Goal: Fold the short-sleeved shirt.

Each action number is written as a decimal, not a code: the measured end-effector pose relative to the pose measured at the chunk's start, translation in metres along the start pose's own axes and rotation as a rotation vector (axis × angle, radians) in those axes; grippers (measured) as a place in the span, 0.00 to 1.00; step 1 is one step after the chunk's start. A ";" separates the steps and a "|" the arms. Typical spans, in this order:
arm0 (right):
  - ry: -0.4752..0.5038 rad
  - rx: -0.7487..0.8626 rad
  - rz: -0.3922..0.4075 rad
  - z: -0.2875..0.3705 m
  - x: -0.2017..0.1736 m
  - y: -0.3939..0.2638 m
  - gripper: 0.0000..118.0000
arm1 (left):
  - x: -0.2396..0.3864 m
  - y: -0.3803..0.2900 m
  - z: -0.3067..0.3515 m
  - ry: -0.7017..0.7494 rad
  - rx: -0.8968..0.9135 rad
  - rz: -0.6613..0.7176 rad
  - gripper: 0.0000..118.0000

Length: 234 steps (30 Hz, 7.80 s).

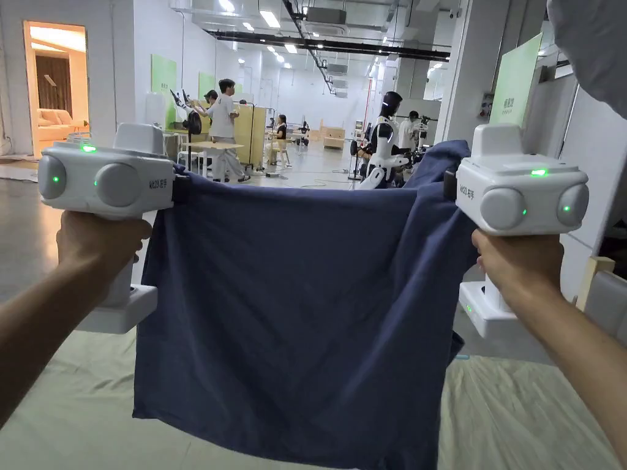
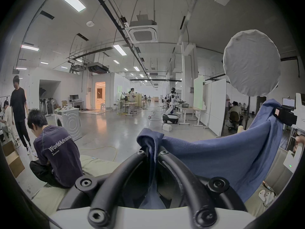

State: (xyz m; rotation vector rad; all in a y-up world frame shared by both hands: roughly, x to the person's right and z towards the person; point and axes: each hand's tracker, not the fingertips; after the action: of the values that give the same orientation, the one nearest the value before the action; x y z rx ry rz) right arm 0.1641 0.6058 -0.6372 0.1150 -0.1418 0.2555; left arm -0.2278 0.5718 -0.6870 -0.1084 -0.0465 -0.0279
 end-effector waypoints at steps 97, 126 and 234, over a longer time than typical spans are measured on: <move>0.069 -0.370 -0.101 0.290 -0.108 -0.332 0.00 | -0.060 -0.385 0.065 0.006 -0.582 0.158 0.01; 0.091 -0.682 -0.156 0.217 -0.066 -0.397 0.00 | -0.034 -0.424 -0.075 -0.018 -0.739 -0.099 0.04; 0.181 -0.155 -0.084 0.167 0.043 -0.105 0.05 | -0.063 -0.155 0.155 -0.049 -0.136 0.002 0.04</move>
State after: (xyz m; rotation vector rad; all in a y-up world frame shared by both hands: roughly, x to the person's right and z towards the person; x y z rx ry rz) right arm 0.2115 0.4933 -0.4766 -0.0560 0.0232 0.1690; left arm -0.3020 0.4366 -0.5198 -0.2453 -0.0935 -0.0265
